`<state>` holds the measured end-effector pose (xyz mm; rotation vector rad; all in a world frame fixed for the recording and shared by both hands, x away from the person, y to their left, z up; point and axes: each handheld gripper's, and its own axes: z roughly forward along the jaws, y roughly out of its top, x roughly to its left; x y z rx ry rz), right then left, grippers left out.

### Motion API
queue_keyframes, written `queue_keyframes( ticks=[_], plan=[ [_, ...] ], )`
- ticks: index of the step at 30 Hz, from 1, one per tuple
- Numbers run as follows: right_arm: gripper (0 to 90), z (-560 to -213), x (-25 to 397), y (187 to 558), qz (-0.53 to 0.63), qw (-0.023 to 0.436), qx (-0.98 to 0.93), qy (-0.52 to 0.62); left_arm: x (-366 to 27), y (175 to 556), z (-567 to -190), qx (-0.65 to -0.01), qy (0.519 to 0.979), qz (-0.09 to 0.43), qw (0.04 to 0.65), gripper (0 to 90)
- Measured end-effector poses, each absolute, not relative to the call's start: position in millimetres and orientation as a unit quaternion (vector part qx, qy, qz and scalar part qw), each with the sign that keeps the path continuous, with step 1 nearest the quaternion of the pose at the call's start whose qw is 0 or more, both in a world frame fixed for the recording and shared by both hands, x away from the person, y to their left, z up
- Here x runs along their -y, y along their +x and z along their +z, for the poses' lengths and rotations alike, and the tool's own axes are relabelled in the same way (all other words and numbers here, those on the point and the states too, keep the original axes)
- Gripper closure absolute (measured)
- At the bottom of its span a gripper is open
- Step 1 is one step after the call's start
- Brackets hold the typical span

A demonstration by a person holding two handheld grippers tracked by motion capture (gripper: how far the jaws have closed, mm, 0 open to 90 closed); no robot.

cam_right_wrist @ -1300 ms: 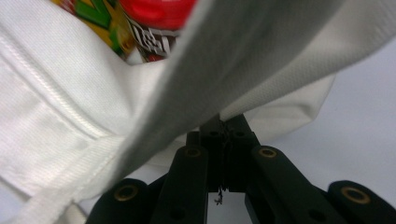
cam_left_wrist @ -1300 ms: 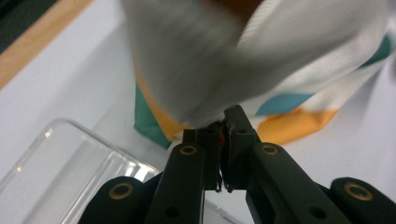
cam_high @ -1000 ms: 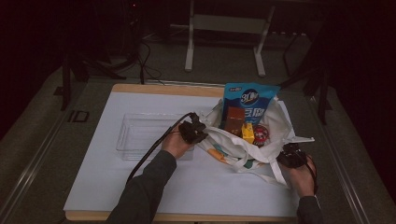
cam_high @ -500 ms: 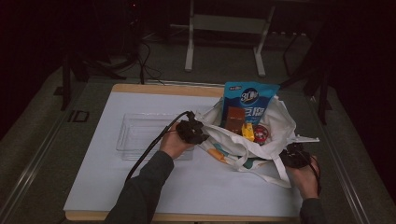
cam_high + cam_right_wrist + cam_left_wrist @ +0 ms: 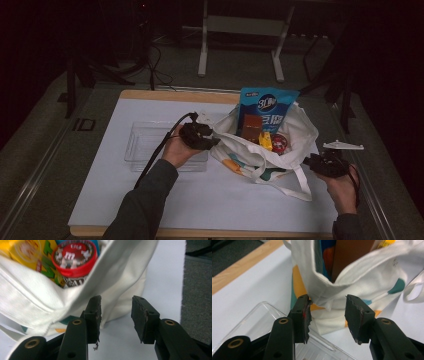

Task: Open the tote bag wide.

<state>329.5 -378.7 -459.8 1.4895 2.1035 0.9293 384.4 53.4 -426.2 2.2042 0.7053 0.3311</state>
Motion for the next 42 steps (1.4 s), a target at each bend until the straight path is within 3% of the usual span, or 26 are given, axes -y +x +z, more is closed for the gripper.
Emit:
queue_keyframes(
  ticks=[15,24,27,31,36,42],
  plan=[
    [55.1,-411,387,328,0.379,0.237,-0.735,0.51,-64,376,-392,-0.264,0.843,0.139,0.447,52.5],
    [53.7,-397,383,344,0.39,0.263,-0.716,0.515,-48,384,-390,-0.272,0.844,0.148,0.437,52.9],
    [58.4,-397,380,350,0.392,0.27,-0.714,0.515,-43,388,-396,-0.277,0.848,0.148,0.428,56.1],
    [77.7,-400,374,355,0.39,0.269,-0.721,0.506,-37,391,-402,-0.286,0.851,0.157,0.412,69.5],
    [81.1,-406,369,358,0.384,0.267,-0.726,0.505,-31,394,-408,-0.291,0.854,0.162,0.399,78.4],
    [82.2,-416,364,363,0.377,0.26,-0.731,0.506,-19,397,-419,-0.289,0.867,0.167,0.371,78.1]
  ],
)
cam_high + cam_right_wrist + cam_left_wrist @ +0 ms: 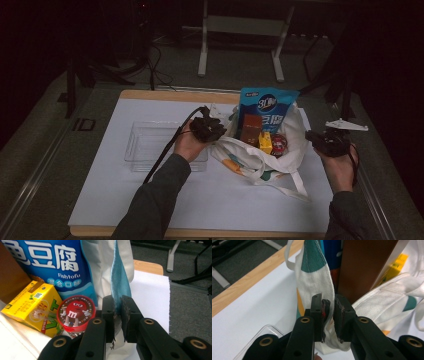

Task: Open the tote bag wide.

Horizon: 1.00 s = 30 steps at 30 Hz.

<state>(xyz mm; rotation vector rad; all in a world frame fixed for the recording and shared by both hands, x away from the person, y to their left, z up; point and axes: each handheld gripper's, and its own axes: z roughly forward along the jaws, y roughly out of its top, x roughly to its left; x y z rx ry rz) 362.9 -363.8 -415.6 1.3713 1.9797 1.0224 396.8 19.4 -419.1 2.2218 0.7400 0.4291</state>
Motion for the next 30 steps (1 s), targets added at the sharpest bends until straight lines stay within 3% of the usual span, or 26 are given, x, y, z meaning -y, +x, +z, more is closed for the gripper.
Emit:
queue_keyframes(
  ticks=[18,30],
  plan=[
    [83.8,-457,347,388,0.35,0.223,-0.741,0.529,3,410,-455,-0.276,0.898,0.173,0.295,75.8],
    [84.3,-473,352,394,0.328,0.22,-0.738,0.548,0,422,-465,-0.308,0.893,0.184,0.273,78.0]
  ],
)
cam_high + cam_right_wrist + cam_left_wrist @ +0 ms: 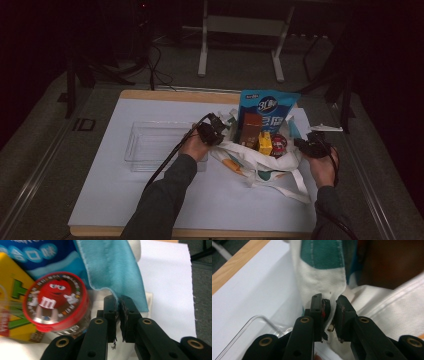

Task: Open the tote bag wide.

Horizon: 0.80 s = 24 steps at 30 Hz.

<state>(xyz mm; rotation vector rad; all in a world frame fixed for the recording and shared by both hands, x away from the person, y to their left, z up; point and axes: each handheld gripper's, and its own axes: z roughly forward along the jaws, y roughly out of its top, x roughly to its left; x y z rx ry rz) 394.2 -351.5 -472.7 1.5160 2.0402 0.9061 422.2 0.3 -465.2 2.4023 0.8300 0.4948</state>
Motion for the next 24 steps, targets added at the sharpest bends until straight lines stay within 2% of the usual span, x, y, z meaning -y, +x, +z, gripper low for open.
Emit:
queue_keyframes(
  ticks=[8,14,24],
  plan=[
    [83.5,-468,353,387,0.34,0.217,-0.736,0.544,-8,417,-455,-0.31,0.886,0.167,0.302,73.7],
    [74.5,-460,354,377,0.336,0.218,-0.742,0.538,-19,404,-440,-0.293,0.883,0.173,0.324,67.9],
    [66.7,-456,355,354,0.337,0.209,-0.755,0.522,-19,382,-421,-0.269,0.87,0.188,0.367,68.1]
  ],
)
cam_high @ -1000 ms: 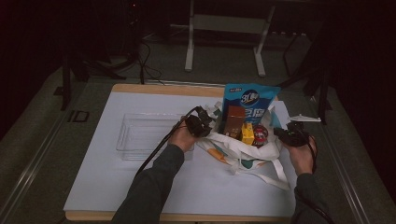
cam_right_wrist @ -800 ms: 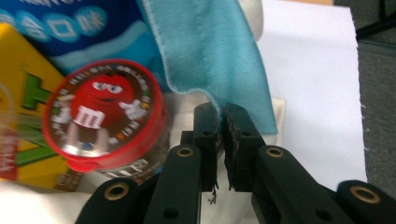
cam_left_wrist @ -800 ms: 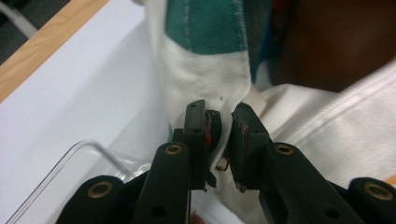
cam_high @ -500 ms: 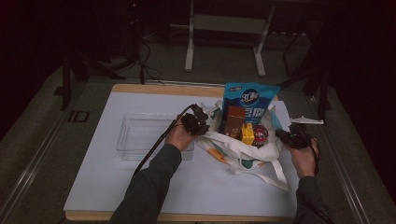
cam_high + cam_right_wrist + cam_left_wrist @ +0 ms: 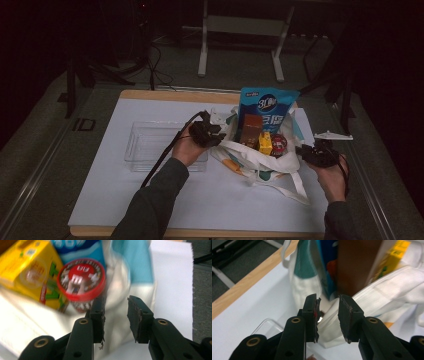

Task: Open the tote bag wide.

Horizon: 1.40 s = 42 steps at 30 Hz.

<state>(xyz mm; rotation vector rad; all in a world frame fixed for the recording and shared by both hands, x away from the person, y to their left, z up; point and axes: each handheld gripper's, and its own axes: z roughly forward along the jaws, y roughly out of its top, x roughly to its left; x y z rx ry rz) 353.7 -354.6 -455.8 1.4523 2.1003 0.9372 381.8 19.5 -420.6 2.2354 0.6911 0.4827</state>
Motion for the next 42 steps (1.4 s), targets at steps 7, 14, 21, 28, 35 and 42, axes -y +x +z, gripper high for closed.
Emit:
queue_keyframes(
  ticks=[7,14,21,28,35,42],
  plan=[
    [68.6,-455,352,340,0.333,0.198,-0.772,0.505,1,372,-426,-0.241,0.881,0.163,0.374,72.0],
    [77.9,-472,350,333,0.316,0.187,-0.782,0.504,28,365,-449,-0.219,0.898,0.169,0.343,77.6],
    [83.1,-489,354,336,0.317,0.179,-0.776,0.514,39,364,-474,-0.221,0.91,0.169,0.306,80.4],
    [84.9,-501,354,342,0.314,0.18,-0.772,0.522,43,365,-486,-0.233,0.911,0.174,0.292,83.6],
    [79.7,-498,348,340,0.305,0.199,-0.772,0.521,46,364,-490,-0.238,0.914,0.17,0.28,87.8],
    [78.0,-474,345,320,0.351,0.223,-0.756,0.506,44,365,-490,-0.239,0.913,0.165,0.286,87.6]
  ],
)
